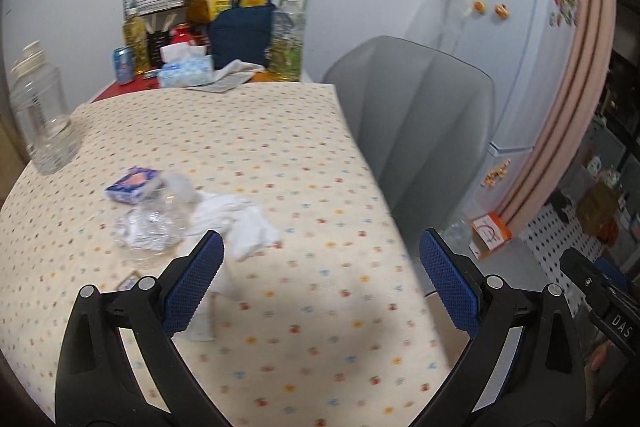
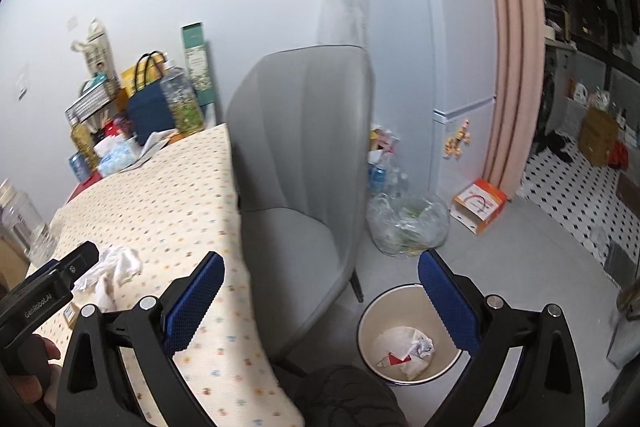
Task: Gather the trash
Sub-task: 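Move both tools back over the trash on the table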
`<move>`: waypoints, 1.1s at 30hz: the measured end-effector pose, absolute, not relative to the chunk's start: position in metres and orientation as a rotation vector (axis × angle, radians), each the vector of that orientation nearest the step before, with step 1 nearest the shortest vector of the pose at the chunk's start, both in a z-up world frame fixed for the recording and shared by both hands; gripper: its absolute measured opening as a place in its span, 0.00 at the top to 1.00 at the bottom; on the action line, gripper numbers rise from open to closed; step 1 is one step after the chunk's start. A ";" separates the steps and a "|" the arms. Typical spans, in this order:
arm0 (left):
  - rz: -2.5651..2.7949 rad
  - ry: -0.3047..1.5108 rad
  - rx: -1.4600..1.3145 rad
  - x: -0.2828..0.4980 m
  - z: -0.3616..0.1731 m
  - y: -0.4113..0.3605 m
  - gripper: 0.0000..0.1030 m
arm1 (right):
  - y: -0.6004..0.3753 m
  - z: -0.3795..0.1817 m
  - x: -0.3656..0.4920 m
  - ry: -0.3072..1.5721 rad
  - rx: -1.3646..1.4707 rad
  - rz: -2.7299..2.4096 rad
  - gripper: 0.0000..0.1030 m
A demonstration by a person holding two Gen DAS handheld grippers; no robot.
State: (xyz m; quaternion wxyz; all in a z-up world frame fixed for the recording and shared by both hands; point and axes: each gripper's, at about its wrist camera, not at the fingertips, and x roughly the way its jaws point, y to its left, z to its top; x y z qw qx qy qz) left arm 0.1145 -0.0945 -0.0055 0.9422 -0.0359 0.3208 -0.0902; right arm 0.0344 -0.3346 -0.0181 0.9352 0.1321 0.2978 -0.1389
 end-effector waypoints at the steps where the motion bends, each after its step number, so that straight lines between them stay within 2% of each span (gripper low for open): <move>1: -0.176 0.652 -0.077 0.113 -0.005 -0.089 0.06 | -0.329 -0.017 0.036 0.609 0.265 -0.277 0.07; 23: 0.007 0.655 -0.199 0.094 -0.026 0.041 0.06 | -0.218 -0.018 0.062 0.663 0.186 -0.082 0.08; 33: 0.002 0.707 -0.231 0.097 -0.049 0.059 0.22 | -0.195 -0.026 0.066 0.691 0.149 -0.061 0.08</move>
